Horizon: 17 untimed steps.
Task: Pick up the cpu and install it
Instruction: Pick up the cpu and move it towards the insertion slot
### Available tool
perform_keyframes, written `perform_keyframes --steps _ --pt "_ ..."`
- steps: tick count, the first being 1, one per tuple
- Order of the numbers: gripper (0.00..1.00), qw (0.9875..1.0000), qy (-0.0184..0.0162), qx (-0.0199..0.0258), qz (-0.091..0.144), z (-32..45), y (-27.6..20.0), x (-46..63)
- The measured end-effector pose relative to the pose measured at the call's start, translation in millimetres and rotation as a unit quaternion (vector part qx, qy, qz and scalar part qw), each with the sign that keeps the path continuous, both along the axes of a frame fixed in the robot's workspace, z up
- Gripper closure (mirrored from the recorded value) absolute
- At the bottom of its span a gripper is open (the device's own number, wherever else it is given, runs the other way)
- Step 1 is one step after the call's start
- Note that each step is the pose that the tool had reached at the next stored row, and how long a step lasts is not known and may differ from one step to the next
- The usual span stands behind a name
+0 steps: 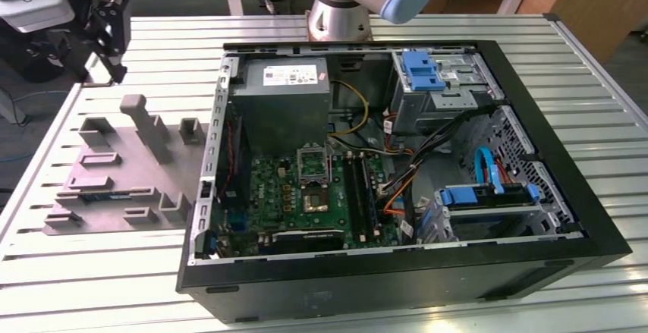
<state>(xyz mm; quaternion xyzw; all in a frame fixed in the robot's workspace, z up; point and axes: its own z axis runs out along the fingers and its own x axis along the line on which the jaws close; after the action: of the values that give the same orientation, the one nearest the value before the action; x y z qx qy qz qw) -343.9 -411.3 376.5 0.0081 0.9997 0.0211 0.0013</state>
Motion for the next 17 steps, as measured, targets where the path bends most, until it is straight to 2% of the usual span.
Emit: perform_keyframes --steps 17 --pt "0.53 1.0000 0.0000 0.0000 0.000 0.0 0.0 13.4"
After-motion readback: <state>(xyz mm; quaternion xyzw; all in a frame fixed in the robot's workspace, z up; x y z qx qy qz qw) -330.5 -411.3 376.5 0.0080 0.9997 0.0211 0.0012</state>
